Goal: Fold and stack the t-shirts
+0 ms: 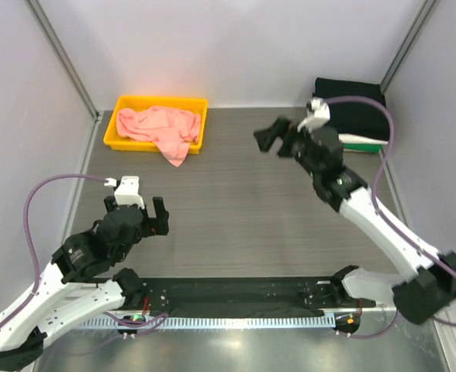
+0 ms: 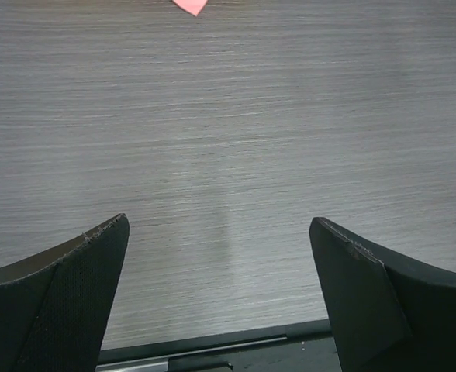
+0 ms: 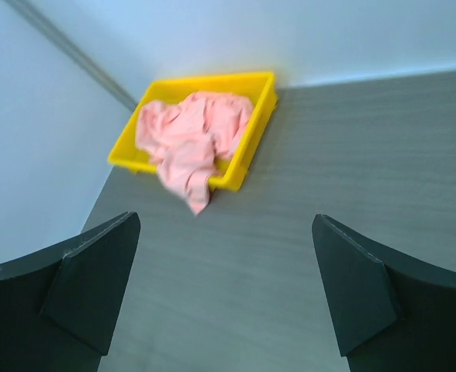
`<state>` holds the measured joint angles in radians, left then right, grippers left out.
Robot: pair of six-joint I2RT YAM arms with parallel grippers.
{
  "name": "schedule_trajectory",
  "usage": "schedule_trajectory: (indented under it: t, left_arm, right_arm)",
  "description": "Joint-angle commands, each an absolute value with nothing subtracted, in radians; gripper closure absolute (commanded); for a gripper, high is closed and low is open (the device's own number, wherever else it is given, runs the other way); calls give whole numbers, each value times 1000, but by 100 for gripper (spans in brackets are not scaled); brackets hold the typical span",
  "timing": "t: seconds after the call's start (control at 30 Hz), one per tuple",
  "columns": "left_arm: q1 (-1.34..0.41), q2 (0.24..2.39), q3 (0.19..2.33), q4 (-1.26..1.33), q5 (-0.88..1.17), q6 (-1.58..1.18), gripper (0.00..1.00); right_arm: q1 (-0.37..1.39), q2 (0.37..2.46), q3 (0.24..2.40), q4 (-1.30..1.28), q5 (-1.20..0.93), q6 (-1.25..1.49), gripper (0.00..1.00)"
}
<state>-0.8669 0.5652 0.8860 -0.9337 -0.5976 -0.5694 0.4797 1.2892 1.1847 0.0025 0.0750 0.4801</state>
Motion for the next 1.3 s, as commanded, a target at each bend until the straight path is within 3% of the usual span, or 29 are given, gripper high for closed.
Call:
schedule_trajectory:
  t: [0.0,0.2,0.37,0.47,0.6,0.93,1.13,1.2,1.23,1.27]
  left_arm:
    - [-862,578,925,-917,-684,-586,0]
    - [-832,771,1032,-887,-822,-517,0]
    - [-652,1027,1264,-801,-612,-408,0]
    - [-435,1214,1375,-790,-416,-413,0]
    - [-263,1519,1514,-782,-356,-420,0]
    - [-107,2131,2022,-805,-199,-457,0]
    - [-81,2377,2287,-882,-176,-480,1]
    - [-80,2436,2344,-887,-155,-488,15]
    - [-78,2445,2350,-876,-115,-497,29]
    - [-78,2450,2359,-868,-97,-506,64]
  right_arm:
    - [529,1115,911,-58,23,529,0]
    - [705,885,680,-170,69,635,0]
    - [782,767,611,-255,117,679,0]
    - [790,711,588,-291,124,686,0]
    - [792,673,597,-319,110,681,0]
    - [792,663,672,-440,86,623,0]
    - [790,667,690,-454,91,612,0]
    - [793,678,695,-454,94,607,0]
    - [793,686,696,-454,97,603,0]
    - [792,696,698,-453,101,601,0]
